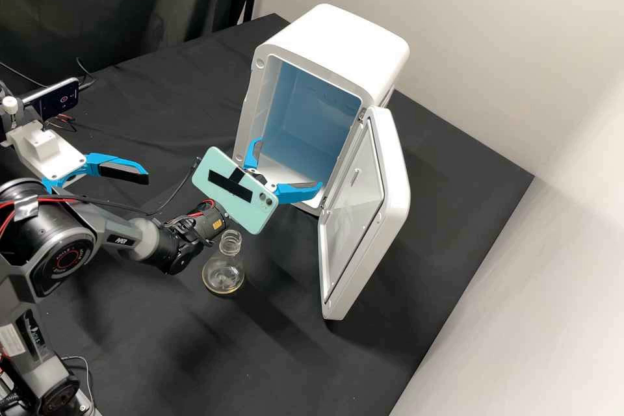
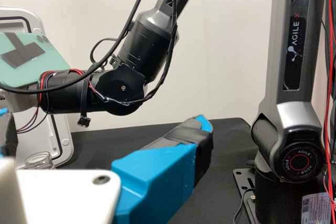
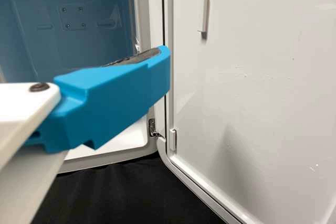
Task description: Place the flask in the incubator
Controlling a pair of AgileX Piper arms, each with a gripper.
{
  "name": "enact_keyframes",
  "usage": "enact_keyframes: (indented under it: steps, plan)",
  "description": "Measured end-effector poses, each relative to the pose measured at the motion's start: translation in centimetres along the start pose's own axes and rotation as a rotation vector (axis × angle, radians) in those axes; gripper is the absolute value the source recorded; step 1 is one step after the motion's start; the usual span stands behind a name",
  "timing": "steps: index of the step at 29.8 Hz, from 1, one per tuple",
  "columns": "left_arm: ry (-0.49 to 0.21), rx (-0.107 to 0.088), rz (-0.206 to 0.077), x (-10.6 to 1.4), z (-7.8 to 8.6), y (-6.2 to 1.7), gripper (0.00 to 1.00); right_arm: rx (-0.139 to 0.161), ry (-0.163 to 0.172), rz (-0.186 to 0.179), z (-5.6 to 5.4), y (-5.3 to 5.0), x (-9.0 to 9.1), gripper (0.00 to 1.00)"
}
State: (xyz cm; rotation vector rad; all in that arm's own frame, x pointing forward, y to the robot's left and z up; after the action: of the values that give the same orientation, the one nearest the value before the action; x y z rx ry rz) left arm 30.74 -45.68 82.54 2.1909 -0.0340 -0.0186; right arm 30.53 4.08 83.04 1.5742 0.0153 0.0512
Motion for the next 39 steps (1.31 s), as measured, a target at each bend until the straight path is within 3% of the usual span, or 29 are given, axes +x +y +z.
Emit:
enact_keyframes:
  steps: [13, 19, 25, 32, 39]
  plan:
    - [0.000, 0.000, 0.000, 0.0, 0.0, 0.00, 1.00, 0.000, 0.000, 0.000, 0.0, 0.0, 0.0, 1.00]
    - [0.001, -0.001, -0.021, -0.2, -0.1, -0.85, 1.00, 0.000, 0.000, 0.000, 0.0, 0.0, 0.0, 1.00]
    - [-0.018, -0.004, -0.083, -1.0, 0.4, -3.34, 1.00, 0.000, 0.000, 0.000, 0.0, 0.0, 0.0, 1.00]
    - [-0.020, 0.005, -0.182, -2.0, 0.3, -6.89, 1.00, 0.000, 0.000, 0.000, 0.0, 0.0, 0.0, 1.00]
    - [0.007, 0.001, -0.231, -2.7, -0.6, -8.86, 1.00, 0.000, 0.000, 0.000, 0.0, 0.0, 0.0, 1.00]
